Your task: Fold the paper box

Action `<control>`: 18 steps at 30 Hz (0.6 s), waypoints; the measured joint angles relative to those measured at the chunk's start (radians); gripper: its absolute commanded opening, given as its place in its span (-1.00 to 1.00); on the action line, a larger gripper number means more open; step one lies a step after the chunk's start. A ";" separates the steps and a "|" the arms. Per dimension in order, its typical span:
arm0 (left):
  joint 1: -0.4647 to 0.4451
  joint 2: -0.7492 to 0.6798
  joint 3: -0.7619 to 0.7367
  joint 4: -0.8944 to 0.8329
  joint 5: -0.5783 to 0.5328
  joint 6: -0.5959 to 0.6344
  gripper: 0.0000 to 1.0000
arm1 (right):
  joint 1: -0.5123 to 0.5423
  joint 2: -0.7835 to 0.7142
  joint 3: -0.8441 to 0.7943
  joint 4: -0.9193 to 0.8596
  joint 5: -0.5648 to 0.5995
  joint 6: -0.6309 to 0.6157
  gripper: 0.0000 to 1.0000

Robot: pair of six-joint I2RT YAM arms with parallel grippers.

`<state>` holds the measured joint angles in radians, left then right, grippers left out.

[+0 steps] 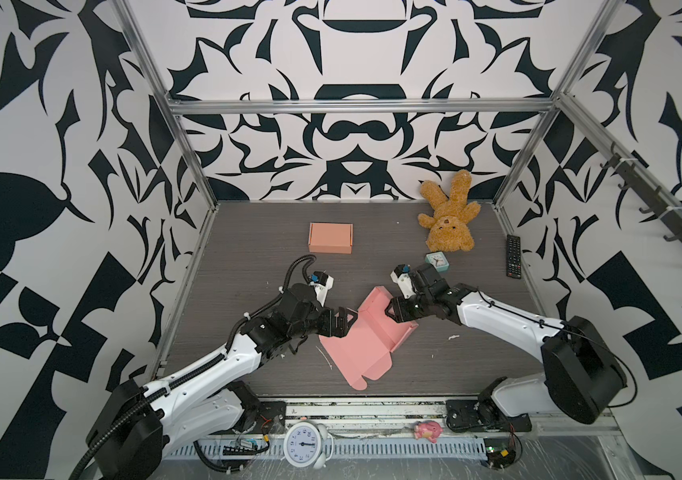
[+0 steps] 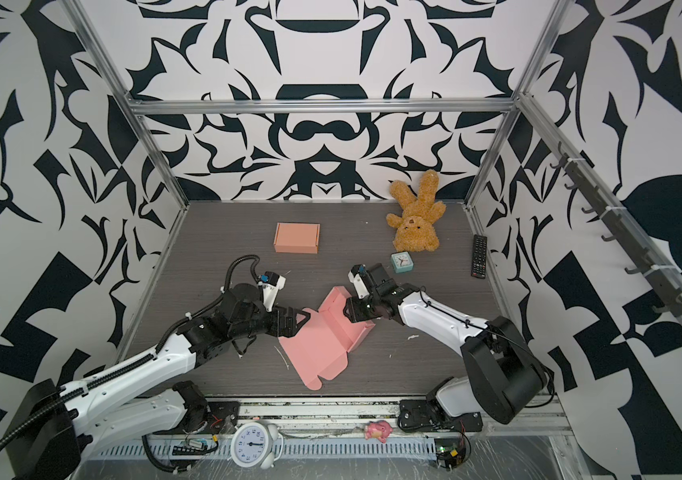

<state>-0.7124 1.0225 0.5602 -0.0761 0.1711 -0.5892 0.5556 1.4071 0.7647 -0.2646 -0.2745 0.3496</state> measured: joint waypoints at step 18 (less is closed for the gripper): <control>0.158 0.011 -0.136 0.022 0.160 -0.127 1.00 | -0.132 -0.003 -0.134 0.130 -0.044 0.054 0.02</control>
<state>-0.5549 1.0336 0.4240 -0.0544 0.3313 -0.7158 0.4240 1.4036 0.6308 -0.1349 -0.3183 0.4034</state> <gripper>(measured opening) 0.993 0.508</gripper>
